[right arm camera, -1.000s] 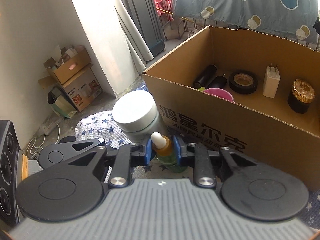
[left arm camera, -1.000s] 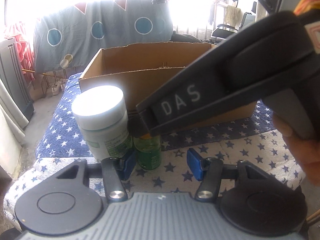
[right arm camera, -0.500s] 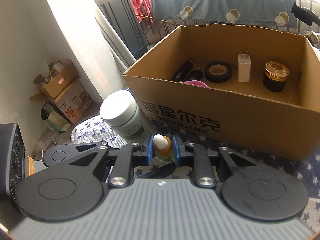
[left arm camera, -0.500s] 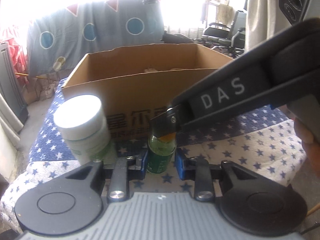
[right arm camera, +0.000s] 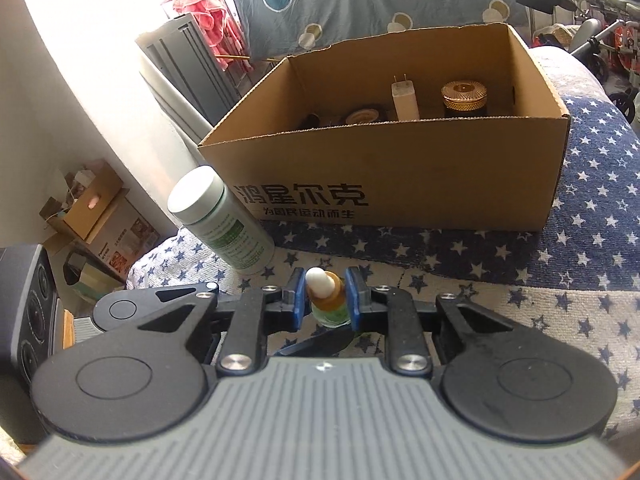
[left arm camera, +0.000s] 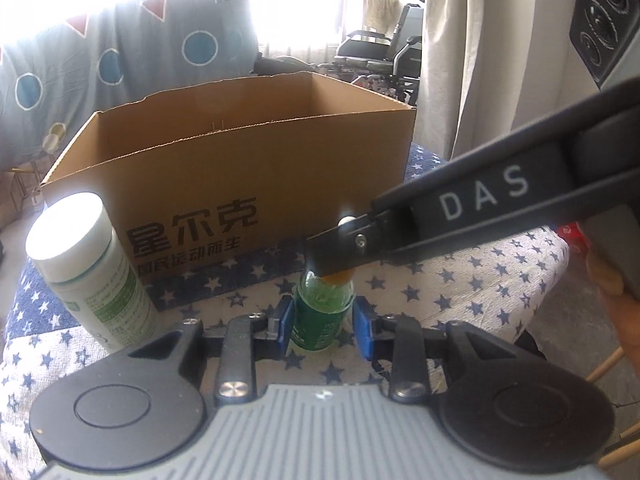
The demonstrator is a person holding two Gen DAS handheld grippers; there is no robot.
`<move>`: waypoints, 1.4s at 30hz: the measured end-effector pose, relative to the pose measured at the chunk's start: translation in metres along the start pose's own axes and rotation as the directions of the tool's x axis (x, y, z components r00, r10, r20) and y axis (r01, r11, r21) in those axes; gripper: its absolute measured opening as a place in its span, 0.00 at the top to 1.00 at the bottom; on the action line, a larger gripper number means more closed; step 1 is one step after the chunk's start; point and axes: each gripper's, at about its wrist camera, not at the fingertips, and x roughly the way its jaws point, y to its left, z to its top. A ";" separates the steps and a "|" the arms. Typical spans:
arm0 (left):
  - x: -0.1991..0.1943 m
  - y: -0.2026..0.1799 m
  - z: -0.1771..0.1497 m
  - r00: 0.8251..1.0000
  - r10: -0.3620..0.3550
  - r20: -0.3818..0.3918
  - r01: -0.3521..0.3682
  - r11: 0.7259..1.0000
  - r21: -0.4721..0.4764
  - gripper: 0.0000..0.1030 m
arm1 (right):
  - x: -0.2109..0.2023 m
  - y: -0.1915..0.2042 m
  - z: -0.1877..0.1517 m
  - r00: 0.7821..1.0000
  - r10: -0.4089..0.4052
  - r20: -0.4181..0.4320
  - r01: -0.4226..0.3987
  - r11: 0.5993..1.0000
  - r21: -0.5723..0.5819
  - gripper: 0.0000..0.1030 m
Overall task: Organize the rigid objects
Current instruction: 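Carry the green dropper bottle into the box and open the right gripper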
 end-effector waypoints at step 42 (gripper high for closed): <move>0.023 0.000 0.003 0.999 0.031 -0.036 -0.030 0.999 0.021 0.68 | 0.014 -0.004 -0.001 0.998 0.046 0.030 -0.047 0.998 0.031 0.78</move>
